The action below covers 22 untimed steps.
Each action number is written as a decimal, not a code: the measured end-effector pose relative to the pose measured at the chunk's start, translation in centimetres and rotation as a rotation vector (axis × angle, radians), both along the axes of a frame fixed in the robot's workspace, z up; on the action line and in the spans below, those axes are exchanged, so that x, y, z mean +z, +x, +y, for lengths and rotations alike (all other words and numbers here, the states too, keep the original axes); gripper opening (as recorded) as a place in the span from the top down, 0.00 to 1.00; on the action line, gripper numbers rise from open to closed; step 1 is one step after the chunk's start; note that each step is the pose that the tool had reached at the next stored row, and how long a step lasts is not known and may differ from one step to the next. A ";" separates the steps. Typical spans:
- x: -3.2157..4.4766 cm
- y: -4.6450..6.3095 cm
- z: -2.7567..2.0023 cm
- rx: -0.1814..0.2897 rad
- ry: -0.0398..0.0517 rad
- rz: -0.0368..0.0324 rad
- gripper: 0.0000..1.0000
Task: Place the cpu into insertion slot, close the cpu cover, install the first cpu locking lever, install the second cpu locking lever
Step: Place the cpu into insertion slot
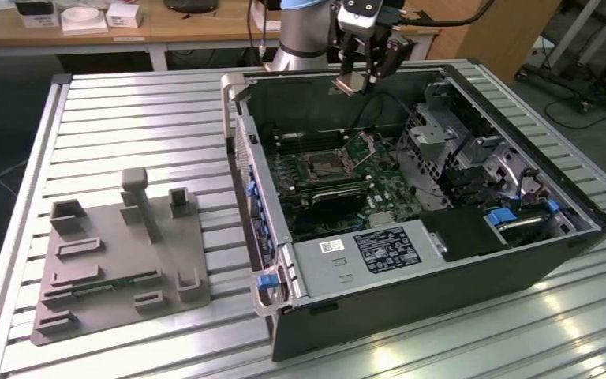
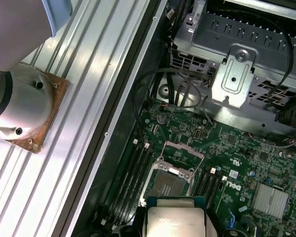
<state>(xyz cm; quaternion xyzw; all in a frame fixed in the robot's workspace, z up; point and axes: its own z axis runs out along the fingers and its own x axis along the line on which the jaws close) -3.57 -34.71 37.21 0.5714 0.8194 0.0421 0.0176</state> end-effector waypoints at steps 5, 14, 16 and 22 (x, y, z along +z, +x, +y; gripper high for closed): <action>-0.02 0.0 0.00 -0.060 0.0000 0.0001 0.46; -0.09 0.0 0.00 -0.207 -0.0001 0.0001 0.46; -0.11 0.0 0.00 -0.229 0.0000 0.0001 0.46; -0.12 0.0 0.00 -0.267 0.0000 0.0001 0.46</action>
